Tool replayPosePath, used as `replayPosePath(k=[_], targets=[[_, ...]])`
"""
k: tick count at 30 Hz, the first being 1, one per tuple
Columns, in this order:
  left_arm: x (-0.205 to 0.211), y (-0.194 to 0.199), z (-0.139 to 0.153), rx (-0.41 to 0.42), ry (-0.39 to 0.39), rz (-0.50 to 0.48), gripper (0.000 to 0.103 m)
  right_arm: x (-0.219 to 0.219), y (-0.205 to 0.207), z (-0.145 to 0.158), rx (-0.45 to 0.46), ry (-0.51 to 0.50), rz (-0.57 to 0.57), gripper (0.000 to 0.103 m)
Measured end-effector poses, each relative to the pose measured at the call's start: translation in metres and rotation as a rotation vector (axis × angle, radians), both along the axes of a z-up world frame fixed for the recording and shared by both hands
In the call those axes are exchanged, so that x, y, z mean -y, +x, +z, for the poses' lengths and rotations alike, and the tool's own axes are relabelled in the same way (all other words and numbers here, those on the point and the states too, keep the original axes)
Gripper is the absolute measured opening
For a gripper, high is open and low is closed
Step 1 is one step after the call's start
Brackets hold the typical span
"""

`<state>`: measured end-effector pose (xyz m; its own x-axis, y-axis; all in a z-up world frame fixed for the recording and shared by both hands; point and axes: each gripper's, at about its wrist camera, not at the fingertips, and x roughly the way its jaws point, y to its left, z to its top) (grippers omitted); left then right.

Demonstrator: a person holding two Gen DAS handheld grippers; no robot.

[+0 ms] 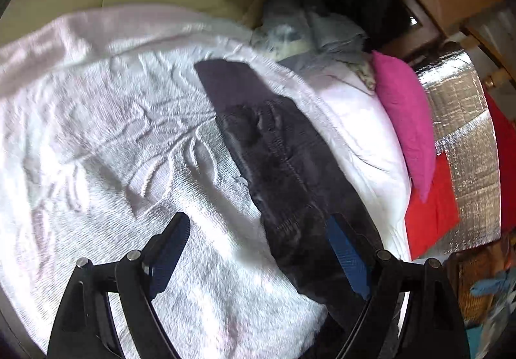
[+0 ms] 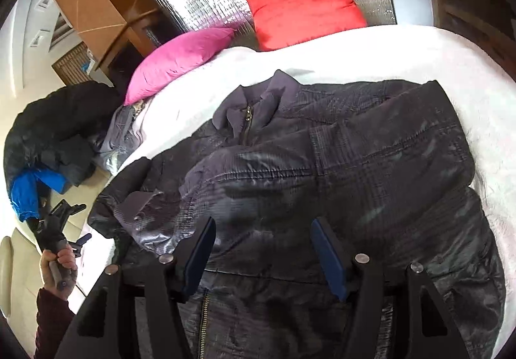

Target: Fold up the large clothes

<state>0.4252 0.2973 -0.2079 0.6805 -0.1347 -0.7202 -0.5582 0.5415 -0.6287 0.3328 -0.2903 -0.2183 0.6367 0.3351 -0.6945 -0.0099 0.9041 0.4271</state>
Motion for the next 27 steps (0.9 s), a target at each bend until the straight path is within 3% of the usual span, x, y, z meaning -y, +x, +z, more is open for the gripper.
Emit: replayPosePath(k=[5,9,11,16,17,19,22,27], targets=[[-0.008,0.024,-0.026,-0.016,-0.045,0.000,0.086,-0.011,0.007,-0.003,-0.004,-0.010,0.002,0.066],[-0.010,0.043,-0.021,0.022,0.004,-0.019,0.086,-0.013,0.009,-0.005,-0.008,-0.033,0.007,0.066],[-0.014,0.050,-0.021,0.037,-0.002,-0.026,0.079,-0.013,0.009,-0.007,-0.012,-0.045,0.006,0.066],[-0.015,0.070,-0.029,0.000,0.031,-0.049,0.022,-0.012,0.011,-0.011,-0.014,-0.069,0.002,0.066],[-0.014,0.070,-0.027,0.002,0.048,-0.040,0.021,-0.010,0.011,-0.011,-0.012,-0.072,-0.003,0.066],[-0.009,0.068,-0.014,0.021,0.088,-0.037,0.010,-0.004,0.010,-0.009,-0.005,-0.071,-0.022,0.066],[0.011,0.064,0.024,0.093,0.175,-0.079,0.008,0.010,0.005,-0.002,0.022,-0.061,-0.070,0.066],[0.093,0.039,0.115,0.315,0.323,-0.268,0.007,0.039,-0.010,0.018,0.091,-0.023,-0.151,0.066]])
